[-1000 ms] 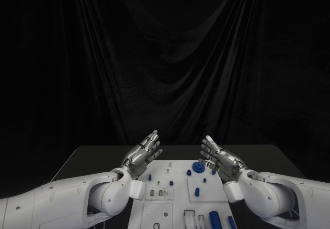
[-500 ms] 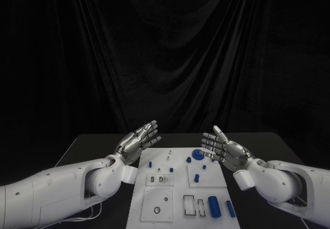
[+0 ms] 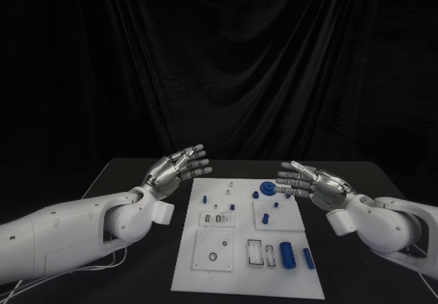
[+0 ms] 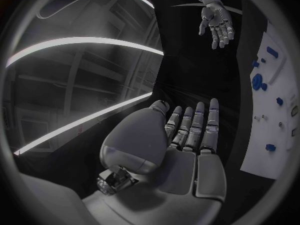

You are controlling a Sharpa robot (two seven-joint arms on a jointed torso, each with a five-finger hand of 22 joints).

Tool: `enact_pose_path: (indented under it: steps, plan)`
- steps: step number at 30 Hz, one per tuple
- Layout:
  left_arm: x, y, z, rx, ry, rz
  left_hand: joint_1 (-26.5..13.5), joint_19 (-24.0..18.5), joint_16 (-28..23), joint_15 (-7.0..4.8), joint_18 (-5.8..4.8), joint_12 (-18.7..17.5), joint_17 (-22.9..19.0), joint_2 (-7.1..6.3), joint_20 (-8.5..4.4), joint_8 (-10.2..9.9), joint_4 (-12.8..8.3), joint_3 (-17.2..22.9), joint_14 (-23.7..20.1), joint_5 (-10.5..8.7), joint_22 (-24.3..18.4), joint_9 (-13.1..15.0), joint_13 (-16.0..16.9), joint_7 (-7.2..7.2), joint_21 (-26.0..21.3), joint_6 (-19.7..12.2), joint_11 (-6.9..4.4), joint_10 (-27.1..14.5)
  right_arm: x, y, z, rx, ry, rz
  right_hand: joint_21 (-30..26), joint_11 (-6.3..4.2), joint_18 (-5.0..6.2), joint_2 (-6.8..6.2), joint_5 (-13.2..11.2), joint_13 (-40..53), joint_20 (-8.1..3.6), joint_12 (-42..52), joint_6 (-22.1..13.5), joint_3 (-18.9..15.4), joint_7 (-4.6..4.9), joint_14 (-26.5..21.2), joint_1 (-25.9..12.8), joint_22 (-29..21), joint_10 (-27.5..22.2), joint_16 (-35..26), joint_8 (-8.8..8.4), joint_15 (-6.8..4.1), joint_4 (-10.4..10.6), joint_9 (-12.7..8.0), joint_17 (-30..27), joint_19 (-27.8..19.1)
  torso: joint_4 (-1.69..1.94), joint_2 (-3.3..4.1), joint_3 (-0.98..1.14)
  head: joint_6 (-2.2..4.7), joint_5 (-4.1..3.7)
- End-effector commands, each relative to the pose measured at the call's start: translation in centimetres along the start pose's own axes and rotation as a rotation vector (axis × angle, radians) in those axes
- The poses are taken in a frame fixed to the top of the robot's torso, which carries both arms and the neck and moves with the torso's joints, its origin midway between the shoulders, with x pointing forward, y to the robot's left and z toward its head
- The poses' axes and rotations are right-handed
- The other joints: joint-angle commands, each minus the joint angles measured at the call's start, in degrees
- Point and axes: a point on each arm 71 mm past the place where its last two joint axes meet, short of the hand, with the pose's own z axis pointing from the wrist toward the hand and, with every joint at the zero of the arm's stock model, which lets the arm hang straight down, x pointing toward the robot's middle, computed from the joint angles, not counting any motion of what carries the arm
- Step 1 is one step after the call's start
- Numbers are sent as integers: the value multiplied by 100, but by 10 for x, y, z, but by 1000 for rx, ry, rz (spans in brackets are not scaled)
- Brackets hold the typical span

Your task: Assemble the parts on the task board

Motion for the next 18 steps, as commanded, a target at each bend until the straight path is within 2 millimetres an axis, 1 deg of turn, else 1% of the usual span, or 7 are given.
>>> enact_pose_path:
  steps: [1,3,4,12,14,15,18]
  plan:
    - [4,-6,-2,69,42,0,-16,160,232,-2,17,77,77,-80,-10,25,-29,143,239,20,68,2,14,7,146,81,43,101,2,8,-3,-9,53,-164,374,-19,105,-19,303,49,-139,290,132,171,36,575,405,158,189,370,118,-121,-324,17,146,583,26,21,-18,-101,10]
    - [3,-7,-4,68,42,0,-18,246,389,-17,19,102,141,-102,-20,26,-42,189,407,28,108,2,17,14,227,94,54,130,1,14,-3,-7,52,-226,559,-35,102,-49,294,63,-158,390,128,204,-5,855,485,247,257,519,124,-193,-407,6,204,779,38,56,-14,-128,-3]
    - [2,-8,-6,66,39,1,-27,329,688,-15,-3,123,272,-159,-40,28,-80,303,602,49,180,4,9,31,361,132,50,141,0,20,-3,-1,50,-292,1060,-137,113,-126,312,101,-330,591,242,251,-51,1427,619,517,455,806,180,-367,-564,6,310,1176,47,78,-12,-158,-14]
    - [-3,-16,-11,79,29,9,-137,23,922,-27,-65,156,399,-318,-97,31,-163,512,155,67,209,9,-7,49,365,211,68,137,0,46,8,85,58,-858,2620,-295,102,-187,33,44,-580,866,553,363,-112,2191,733,1603,846,1167,251,-619,-600,-55,477,1008,68,177,-36,-285,-93]
    - [-4,-17,-12,85,27,10,-185,-166,899,-37,-62,168,397,-338,-83,25,-199,585,-102,75,165,9,-9,49,269,210,97,111,3,50,12,95,67,-1025,2885,-352,118,-193,-210,26,-620,875,689,403,-66,2461,749,1769,1020,1346,248,-696,-565,-69,551,1176,86,219,-54,-288,-107]
    - [-4,-18,-12,88,26,11,-200,-203,901,-33,-60,172,399,-341,-65,22,-208,605,-146,77,154,9,-9,49,248,207,100,103,5,52,15,99,71,-1127,3155,-437,137,-209,-655,-10,-702,842,817,495,-103,2774,796,1937,1228,1562,225,-785,-525,-88,640,1369,106,241,-63,-301,-120]
    - [-6,-21,-14,94,20,14,-236,-272,893,-17,-56,187,395,-355,-12,27,-235,652,-248,83,127,12,-8,51,199,225,110,93,12,55,22,101,79,-1359,3398,-496,124,-305,-832,-88,-774,712,936,628,-145,2985,808,2122,1393,1742,120,-872,-397,-137,726,1480,165,297,-84,-341,-174]
